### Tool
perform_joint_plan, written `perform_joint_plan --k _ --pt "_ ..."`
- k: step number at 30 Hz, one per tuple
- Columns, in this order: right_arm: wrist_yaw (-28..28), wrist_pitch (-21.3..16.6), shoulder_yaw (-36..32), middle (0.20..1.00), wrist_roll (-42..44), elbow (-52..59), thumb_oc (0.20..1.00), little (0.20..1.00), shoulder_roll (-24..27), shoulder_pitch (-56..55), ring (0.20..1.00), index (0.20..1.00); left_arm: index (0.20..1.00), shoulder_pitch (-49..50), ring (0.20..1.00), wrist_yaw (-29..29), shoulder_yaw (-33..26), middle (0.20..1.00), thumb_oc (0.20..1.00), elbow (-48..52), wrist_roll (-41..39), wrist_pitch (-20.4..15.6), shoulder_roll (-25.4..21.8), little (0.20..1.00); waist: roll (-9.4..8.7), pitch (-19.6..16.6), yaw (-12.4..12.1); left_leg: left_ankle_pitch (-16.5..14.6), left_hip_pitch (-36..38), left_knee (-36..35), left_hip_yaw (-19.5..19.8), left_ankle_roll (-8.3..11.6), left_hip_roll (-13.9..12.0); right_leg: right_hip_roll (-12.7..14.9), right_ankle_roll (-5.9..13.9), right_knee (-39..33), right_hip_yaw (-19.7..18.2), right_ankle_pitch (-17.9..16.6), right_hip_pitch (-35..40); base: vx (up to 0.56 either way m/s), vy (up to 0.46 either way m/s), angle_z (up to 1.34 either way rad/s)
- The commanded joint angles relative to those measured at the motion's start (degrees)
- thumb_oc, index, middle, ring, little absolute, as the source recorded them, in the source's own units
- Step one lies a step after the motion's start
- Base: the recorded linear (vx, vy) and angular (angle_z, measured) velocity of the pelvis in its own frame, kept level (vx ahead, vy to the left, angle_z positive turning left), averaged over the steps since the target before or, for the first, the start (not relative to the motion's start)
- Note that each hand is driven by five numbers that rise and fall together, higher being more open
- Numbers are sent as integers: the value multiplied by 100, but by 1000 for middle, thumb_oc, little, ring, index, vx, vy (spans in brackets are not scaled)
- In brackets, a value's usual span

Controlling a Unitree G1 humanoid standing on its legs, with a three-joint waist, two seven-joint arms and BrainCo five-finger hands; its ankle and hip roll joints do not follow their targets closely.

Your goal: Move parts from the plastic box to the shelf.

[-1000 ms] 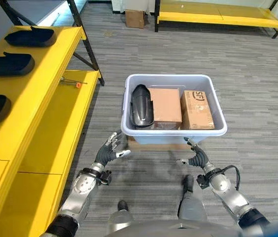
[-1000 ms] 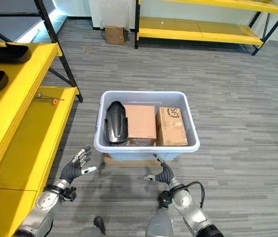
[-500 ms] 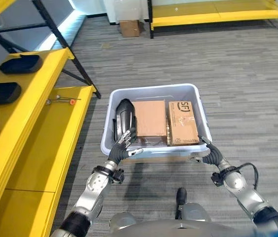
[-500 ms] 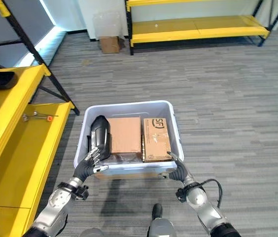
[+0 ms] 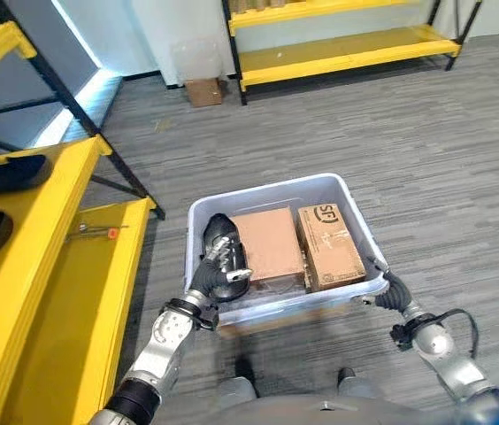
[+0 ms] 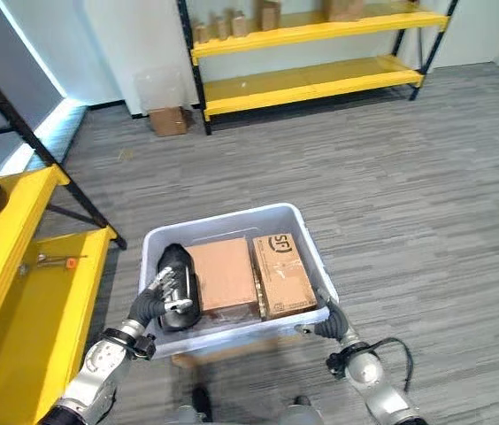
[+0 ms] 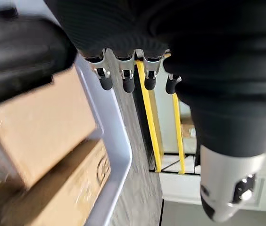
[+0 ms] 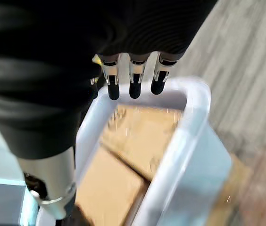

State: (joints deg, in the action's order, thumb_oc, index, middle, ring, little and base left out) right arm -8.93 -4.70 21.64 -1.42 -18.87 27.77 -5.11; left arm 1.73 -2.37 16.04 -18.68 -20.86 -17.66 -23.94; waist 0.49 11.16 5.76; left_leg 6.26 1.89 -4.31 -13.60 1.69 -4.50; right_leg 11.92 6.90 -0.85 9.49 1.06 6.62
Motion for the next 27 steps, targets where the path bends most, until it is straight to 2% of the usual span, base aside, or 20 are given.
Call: perform_joint_plan --k 1,4,7,13,15,17,19,22,24,25,27 --pt "56 -99 -45 1000 13 423 1000 1000 -9 392 1000 1000 1000 -50 1000 248 -249 1000 1000 365 292 -383 -54 1000 -66 111 -171 -98 393 61 69 195 -356 -431 -215 268 173 -227 -32 138 71 13" --pt "60 -112 -27 1000 1 459 1000 1000 -40 359 1000 1000 1000 -97 1000 440 -241 1000 1000 374 426 -326 -58 1000 -105 94 -159 -132 448 -5 45 170 -340 -447 -179 212 158 -254 -51 76 18 9" --pt "-29 11 19 1000 16 617 1000 1000 -39 357 1000 1000 1000 -260 1000 967 -192 1000 1000 261 506 76 -5 1000 -173 119 -138 -156 414 -21 23 145 -333 -480 -165 200 140 -255 -113 68 -8 1" --pt "-287 47 125 1000 -15 655 1000 1000 -61 505 1000 1000 1000 -682 1000 1427 -28 1000 1000 -7 203 599 232 1000 -248 272 -120 -117 150 89 5 141 -386 -528 -198 320 86 -227 -363 -11 -28 -6" --pt "-433 49 191 1000 10 669 1000 1000 -48 640 1000 1000 1000 -999 1000 1842 88 1000 1000 -232 400 636 356 1000 -284 420 -89 -94 -70 206 10 153 -425 -564 -230 426 43 -199 -562 -76 -43 -3" --pt "-541 28 243 1000 13 681 1000 1000 -37 760 1000 1000 1000 -1326 1000 2103 156 1000 1000 -493 262 729 471 1000 -319 555 -51 -67 -268 296 10 169 -473 -597 -248 504 -4 -186 -751 -133 -57 -6" --pt "-730 51 354 1000 45 696 1000 1000 -39 927 1000 1000 1000 -1840 1000 2511 249 1000 1000 -943 524 660 656 1000 -369 737 25 -41 -504 387 -10 183 -524 -651 -261 594 -90 -180 -1037 -168 -61 -7" --pt "-817 49 422 1000 28 687 1000 1000 -12 1045 1000 1000 1000 -2240 1000 2819 331 1000 1000 -1259 270 810 858 1000 -389 902 103 -11 -706 480 -25 204 -571 -696 -277 680 -154 -176 -1261 -98 -14 -8" --pt "-859 70 445 1000 15 706 1000 1000 2 1087 1000 1000 1000 -2419 1000 3130 287 1000 1000 -1508 98 842 1024 1000 -391 985 150 1 -791 522 -35 217 -596 -719 -282 730 -186 -166 -1372 -60 -1 -6" --pt "-933 78 507 1000 -17 690 1000 1000 -13 1134 1000 1000 1000 -2665 1000 3624 181 1000 1000 -1916 231 775 1189 1000 -423 1071 214 1 -874 563 -58 233 -633 -740 -278 771 -219 -159 -1491 -55 -11 -6" --pt "-963 80 522 1000 -28 691 1000 1000 -12 1146 1000 1000 1000 -2732 1000 3822 141 1000 1000 -2005 242 792 1229 1000 -438 1093 227 2 -910 572 -62 240 -642 -747 -279 778 -223 -154 -1529 -48 -34 -8"
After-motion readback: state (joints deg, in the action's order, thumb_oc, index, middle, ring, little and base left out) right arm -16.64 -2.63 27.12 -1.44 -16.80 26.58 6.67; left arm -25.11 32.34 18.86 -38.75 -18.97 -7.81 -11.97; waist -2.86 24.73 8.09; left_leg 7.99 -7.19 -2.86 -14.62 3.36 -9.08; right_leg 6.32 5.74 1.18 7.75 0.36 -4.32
